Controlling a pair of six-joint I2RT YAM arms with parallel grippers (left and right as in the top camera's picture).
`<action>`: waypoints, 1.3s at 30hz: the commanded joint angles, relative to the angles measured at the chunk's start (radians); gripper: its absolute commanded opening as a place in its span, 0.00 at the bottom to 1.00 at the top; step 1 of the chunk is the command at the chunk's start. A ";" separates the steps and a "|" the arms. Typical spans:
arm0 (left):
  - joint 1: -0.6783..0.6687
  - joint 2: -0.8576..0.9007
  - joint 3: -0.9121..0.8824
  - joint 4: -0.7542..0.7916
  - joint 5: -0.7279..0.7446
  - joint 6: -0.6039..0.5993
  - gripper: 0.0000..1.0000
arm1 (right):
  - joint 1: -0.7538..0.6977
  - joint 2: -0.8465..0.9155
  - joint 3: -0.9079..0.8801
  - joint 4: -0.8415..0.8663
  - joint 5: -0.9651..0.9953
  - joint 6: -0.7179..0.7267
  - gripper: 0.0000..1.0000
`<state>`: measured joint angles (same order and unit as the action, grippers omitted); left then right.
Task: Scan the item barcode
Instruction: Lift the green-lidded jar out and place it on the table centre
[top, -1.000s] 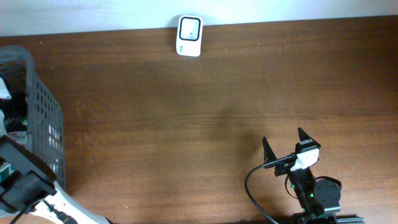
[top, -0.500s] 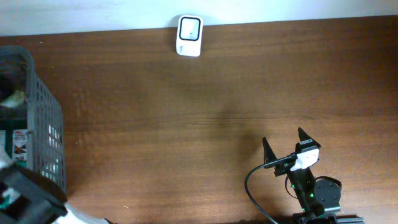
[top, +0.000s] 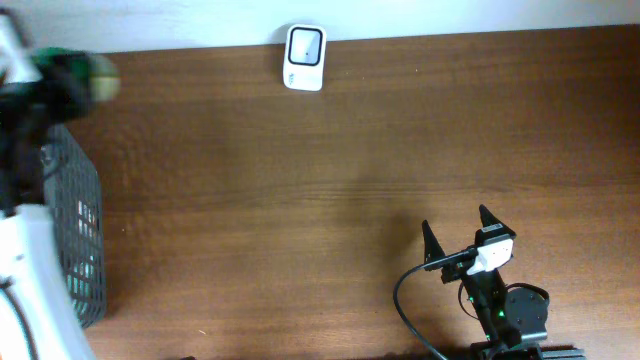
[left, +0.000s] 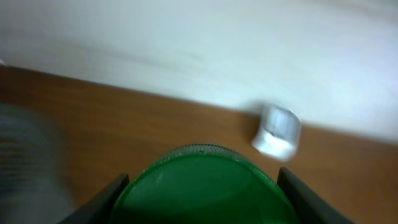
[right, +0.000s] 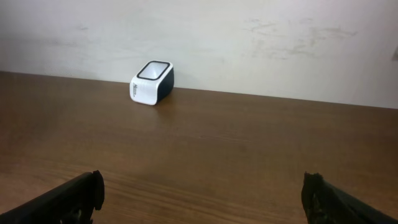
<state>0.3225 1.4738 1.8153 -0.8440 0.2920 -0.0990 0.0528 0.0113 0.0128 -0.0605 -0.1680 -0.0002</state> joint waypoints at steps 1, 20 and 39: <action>-0.251 0.082 0.018 -0.073 -0.021 -0.009 0.34 | -0.008 -0.008 -0.007 -0.003 -0.012 0.000 0.99; -0.851 0.677 0.018 -0.104 -0.098 -0.073 0.30 | -0.008 -0.008 -0.007 -0.003 -0.012 0.000 0.98; -1.018 0.729 0.051 -0.116 -0.132 -0.111 1.00 | -0.008 -0.008 -0.007 -0.003 -0.012 0.000 0.98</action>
<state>-0.6937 2.1979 1.8198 -0.9470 0.1635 -0.2138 0.0528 0.0113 0.0128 -0.0605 -0.1680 -0.0002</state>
